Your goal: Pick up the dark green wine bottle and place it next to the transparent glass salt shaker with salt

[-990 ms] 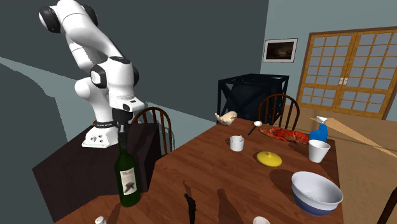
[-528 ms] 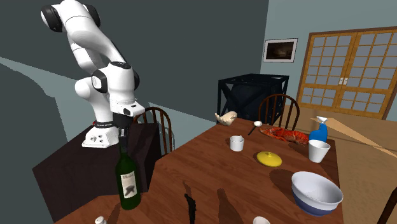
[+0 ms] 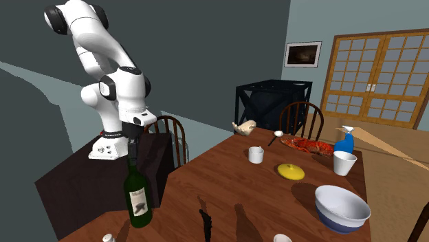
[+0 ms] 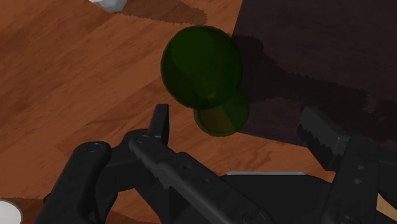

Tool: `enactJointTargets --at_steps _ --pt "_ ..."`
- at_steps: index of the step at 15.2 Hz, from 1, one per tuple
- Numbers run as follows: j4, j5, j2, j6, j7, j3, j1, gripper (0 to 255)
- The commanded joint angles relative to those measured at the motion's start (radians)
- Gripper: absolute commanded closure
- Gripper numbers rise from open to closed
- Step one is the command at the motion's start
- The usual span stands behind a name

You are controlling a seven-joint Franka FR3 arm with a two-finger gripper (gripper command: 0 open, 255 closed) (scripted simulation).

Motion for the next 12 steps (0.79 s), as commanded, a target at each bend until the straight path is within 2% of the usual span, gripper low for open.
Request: enactJointTargets --at_steps 1,5,12 --pt "0.000 0.000 0.000 0.000 0.000 0.000 0.000 0" --pt "0.055 0.002 -0.125 -0.178 0.014 0.049 -0.009 0" --pt "0.055 0.003 -0.125 -0.178 0.014 0.050 -0.010 0"
